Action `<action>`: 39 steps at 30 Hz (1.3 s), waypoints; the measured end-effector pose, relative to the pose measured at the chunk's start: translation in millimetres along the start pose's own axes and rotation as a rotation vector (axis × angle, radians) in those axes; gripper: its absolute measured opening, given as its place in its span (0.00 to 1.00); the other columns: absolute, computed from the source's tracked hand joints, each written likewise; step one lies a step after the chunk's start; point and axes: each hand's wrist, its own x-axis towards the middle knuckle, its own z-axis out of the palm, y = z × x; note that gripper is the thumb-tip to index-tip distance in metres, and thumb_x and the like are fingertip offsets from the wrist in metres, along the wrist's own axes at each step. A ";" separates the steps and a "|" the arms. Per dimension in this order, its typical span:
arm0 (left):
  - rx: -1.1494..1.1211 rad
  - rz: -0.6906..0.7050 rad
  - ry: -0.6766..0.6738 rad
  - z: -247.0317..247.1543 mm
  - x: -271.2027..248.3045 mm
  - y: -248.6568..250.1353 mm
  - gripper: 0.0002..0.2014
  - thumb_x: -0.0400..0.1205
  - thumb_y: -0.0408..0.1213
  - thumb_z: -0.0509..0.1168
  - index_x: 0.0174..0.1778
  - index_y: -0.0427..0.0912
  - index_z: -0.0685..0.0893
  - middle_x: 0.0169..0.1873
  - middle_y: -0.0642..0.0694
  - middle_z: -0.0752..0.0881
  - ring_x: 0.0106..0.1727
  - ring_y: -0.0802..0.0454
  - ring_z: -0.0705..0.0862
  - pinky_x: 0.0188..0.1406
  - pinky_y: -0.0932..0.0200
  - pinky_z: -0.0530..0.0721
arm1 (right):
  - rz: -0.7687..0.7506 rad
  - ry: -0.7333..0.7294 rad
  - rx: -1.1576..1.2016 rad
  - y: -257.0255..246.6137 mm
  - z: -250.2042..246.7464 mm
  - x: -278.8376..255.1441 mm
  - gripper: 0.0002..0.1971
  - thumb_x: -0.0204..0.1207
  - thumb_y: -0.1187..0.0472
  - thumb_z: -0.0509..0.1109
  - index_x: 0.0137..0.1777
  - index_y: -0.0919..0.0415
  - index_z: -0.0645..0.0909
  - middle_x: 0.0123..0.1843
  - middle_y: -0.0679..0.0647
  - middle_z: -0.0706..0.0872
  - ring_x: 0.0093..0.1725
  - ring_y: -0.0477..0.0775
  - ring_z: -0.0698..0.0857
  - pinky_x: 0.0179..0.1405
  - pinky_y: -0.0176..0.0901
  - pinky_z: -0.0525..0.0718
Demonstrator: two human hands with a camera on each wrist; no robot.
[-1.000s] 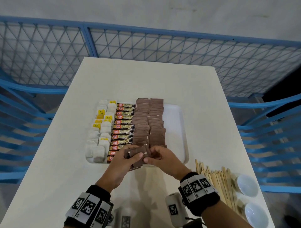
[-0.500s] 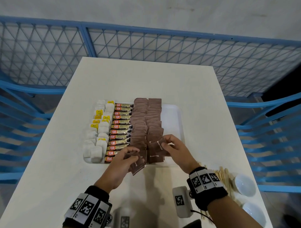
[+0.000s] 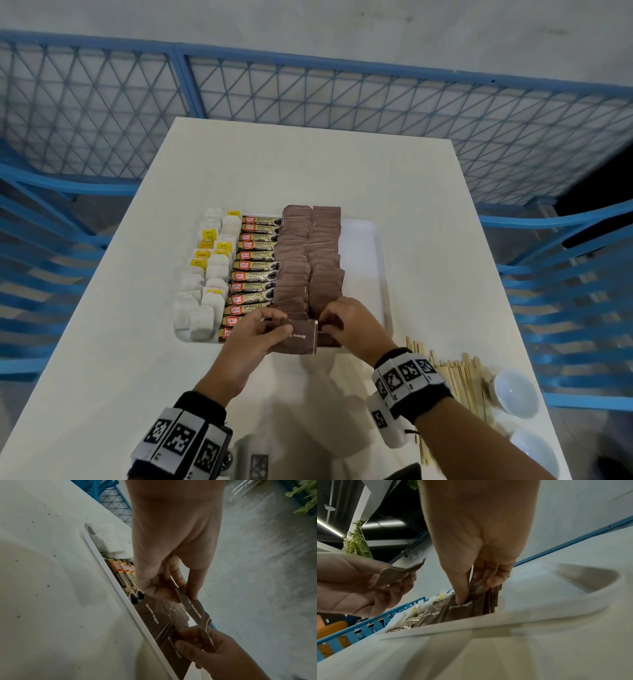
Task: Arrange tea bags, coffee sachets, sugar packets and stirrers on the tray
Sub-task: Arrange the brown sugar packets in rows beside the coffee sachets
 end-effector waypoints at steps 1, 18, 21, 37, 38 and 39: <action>-0.001 0.001 -0.001 0.3 0.6 -0.4 0.08 0.77 0.21 0.67 0.44 0.38 0.81 0.39 0.40 0.87 0.38 0.51 0.86 0.32 0.67 0.85 | -0.020 0.017 -0.027 1.6 1.9 -0.4 0.08 0.70 0.63 0.73 0.50 0.61 0.84 0.50 0.55 0.82 0.51 0.53 0.77 0.52 0.39 0.74; 0.044 0.037 -0.067 20.3 3.2 -4.8 0.11 0.78 0.22 0.66 0.55 0.36 0.83 0.47 0.38 0.87 0.47 0.47 0.87 0.43 0.60 0.87 | 0.227 -0.023 0.827 -25.5 -11.9 -17.6 0.06 0.75 0.66 0.71 0.42 0.56 0.77 0.43 0.55 0.85 0.43 0.52 0.84 0.50 0.51 0.86; 0.191 0.050 -0.054 21.5 2.0 -8.7 0.08 0.78 0.28 0.69 0.49 0.43 0.86 0.43 0.42 0.90 0.47 0.48 0.87 0.45 0.59 0.86 | 0.224 -0.038 0.892 -23.2 -15.9 -19.0 0.06 0.76 0.69 0.69 0.43 0.60 0.76 0.42 0.57 0.84 0.37 0.51 0.85 0.39 0.44 0.87; 0.800 0.311 0.017 16.0 3.6 -22.3 0.05 0.81 0.35 0.67 0.44 0.49 0.87 0.37 0.61 0.85 0.41 0.66 0.82 0.37 0.81 0.73 | 0.095 -0.051 0.121 -0.7 -6.9 -17.5 0.06 0.71 0.67 0.72 0.48 0.62 0.82 0.47 0.55 0.86 0.44 0.47 0.79 0.40 0.26 0.73; 0.806 0.318 0.002 17.0 3.8 -23.8 0.06 0.81 0.35 0.67 0.43 0.50 0.87 0.37 0.61 0.85 0.42 0.65 0.82 0.37 0.80 0.73 | 0.076 -0.043 0.102 0.1 -5.4 -16.9 0.06 0.71 0.67 0.72 0.47 0.63 0.81 0.46 0.55 0.85 0.44 0.48 0.78 0.42 0.30 0.72; 0.810 0.323 -0.007 17.0 3.7 -25.2 0.06 0.80 0.34 0.67 0.43 0.51 0.86 0.37 0.62 0.85 0.42 0.65 0.83 0.38 0.80 0.74 | 0.060 -0.028 0.080 0.1 -3.7 -15.4 0.06 0.70 0.67 0.72 0.47 0.63 0.81 0.45 0.54 0.82 0.45 0.49 0.77 0.43 0.32 0.71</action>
